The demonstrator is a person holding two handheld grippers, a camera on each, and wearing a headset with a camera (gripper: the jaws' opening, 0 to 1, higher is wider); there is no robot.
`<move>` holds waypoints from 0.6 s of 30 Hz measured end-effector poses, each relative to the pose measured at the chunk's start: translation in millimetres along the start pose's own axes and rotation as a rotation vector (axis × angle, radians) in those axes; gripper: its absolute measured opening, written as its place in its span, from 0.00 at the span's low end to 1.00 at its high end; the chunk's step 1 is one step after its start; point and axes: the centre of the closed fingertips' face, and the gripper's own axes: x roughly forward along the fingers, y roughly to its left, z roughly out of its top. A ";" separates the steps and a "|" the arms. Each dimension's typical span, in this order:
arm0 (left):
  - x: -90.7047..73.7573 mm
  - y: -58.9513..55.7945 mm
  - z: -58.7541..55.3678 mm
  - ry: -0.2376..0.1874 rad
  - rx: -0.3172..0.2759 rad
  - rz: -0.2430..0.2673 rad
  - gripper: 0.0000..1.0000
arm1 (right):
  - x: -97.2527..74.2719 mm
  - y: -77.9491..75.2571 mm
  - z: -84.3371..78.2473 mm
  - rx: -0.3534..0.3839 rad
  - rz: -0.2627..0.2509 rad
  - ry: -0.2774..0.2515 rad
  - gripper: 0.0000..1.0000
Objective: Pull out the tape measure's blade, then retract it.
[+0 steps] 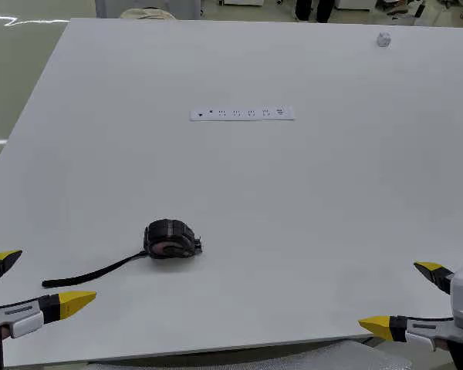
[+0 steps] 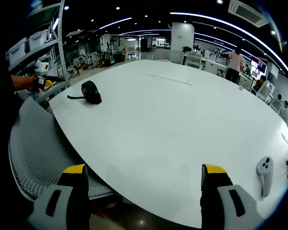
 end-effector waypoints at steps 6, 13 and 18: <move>-1.4 0.6 0.0 -0.002 -0.002 0.005 1.00 | -1.5 1.7 -1.6 -0.012 0.008 0.010 1.00; -3.2 -1.7 0.5 -0.005 -0.001 0.004 1.00 | -2.2 0.9 -0.8 -0.009 0.011 0.006 1.00; -4.4 -4.0 1.3 -0.010 0.001 0.003 1.00 | -1.2 0.0 -1.9 -0.011 0.016 0.009 1.00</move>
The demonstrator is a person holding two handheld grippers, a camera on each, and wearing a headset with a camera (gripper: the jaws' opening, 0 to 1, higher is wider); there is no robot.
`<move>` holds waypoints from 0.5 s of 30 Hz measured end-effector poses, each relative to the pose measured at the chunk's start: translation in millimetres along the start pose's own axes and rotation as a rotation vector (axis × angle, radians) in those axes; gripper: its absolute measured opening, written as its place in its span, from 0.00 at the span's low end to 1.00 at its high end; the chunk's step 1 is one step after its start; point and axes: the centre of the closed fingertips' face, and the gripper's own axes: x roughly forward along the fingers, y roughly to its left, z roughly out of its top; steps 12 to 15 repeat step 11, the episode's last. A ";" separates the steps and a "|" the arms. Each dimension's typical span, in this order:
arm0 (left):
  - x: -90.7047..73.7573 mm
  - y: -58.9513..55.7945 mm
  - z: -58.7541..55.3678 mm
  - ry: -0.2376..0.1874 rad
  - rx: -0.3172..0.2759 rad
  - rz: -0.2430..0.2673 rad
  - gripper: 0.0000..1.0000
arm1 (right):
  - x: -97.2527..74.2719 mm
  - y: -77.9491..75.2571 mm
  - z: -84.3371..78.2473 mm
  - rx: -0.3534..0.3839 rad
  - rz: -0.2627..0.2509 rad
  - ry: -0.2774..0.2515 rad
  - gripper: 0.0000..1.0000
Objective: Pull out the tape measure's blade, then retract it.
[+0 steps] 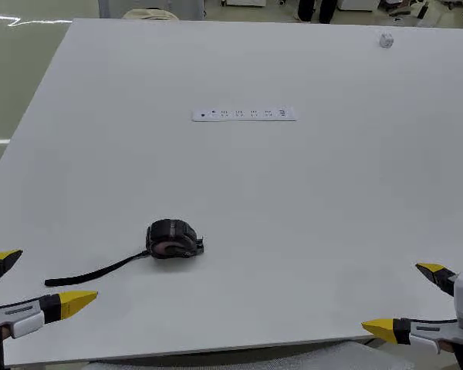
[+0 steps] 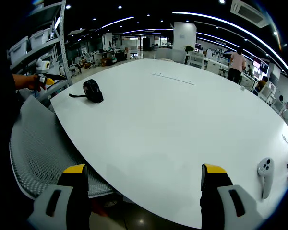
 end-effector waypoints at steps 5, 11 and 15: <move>-2.3 -0.5 4.5 -0.009 0.001 0.010 1.00 | -2.7 0.6 0.6 -0.002 0.006 -0.003 1.00; -6.7 -4.6 8.0 -0.028 0.008 0.015 1.00 | -5.0 -5.5 -4.4 0.003 0.004 -0.004 1.00; -6.7 -4.6 8.0 -0.028 0.008 0.015 1.00 | -5.0 -5.5 -4.4 0.003 0.004 -0.004 1.00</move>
